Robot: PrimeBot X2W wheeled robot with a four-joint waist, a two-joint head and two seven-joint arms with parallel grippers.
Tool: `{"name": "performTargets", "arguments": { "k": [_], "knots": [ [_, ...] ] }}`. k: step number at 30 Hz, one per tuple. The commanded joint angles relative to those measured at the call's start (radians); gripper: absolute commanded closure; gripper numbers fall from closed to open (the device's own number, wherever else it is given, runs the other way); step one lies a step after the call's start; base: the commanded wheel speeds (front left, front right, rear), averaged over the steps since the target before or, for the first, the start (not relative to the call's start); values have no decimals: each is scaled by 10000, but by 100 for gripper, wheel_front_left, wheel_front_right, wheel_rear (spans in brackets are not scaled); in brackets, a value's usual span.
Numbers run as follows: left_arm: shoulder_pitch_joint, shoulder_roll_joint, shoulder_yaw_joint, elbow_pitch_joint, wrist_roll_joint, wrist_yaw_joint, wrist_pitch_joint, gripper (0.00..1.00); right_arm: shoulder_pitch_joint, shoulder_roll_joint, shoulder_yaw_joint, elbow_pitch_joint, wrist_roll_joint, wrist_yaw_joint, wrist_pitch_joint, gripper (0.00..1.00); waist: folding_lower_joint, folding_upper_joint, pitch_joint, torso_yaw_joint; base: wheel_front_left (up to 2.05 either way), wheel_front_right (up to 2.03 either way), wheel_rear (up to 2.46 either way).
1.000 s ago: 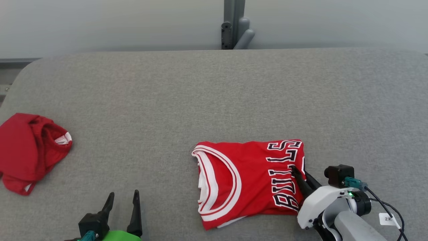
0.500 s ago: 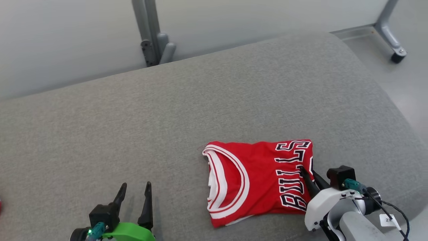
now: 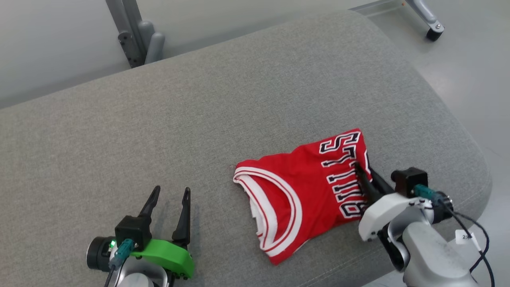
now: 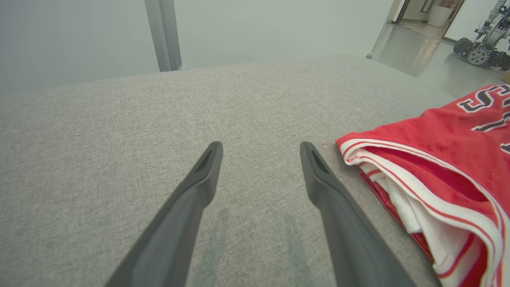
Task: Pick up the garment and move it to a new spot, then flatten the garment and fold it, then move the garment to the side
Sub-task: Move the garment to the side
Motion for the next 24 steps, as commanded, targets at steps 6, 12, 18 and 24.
{"name": "performTargets", "arguments": {
  "k": [6,12,18,24],
  "knots": [
    [-913,60,176,-296,671,-195,4,0,-1722,-443,-844,-79,-256,-17,-46,100,0,-1,1986,1671,0,0,0],
    [-1366,95,234,-513,1057,-309,4,0,-3072,-981,-1722,536,-789,-19,-46,100,0,-1,2737,2549,0,0,0],
    [-1567,125,298,-727,1285,-354,2,0,-4111,-1970,-3522,1717,-1760,-19,-44,100,0,-1,3050,3245,0,0,0],
    [-1609,160,305,-867,1463,-398,2,0,-4168,-2854,-6073,2532,-3197,-19,-46,100,0,-1,3086,3574,0,0,0]
  ]
}}
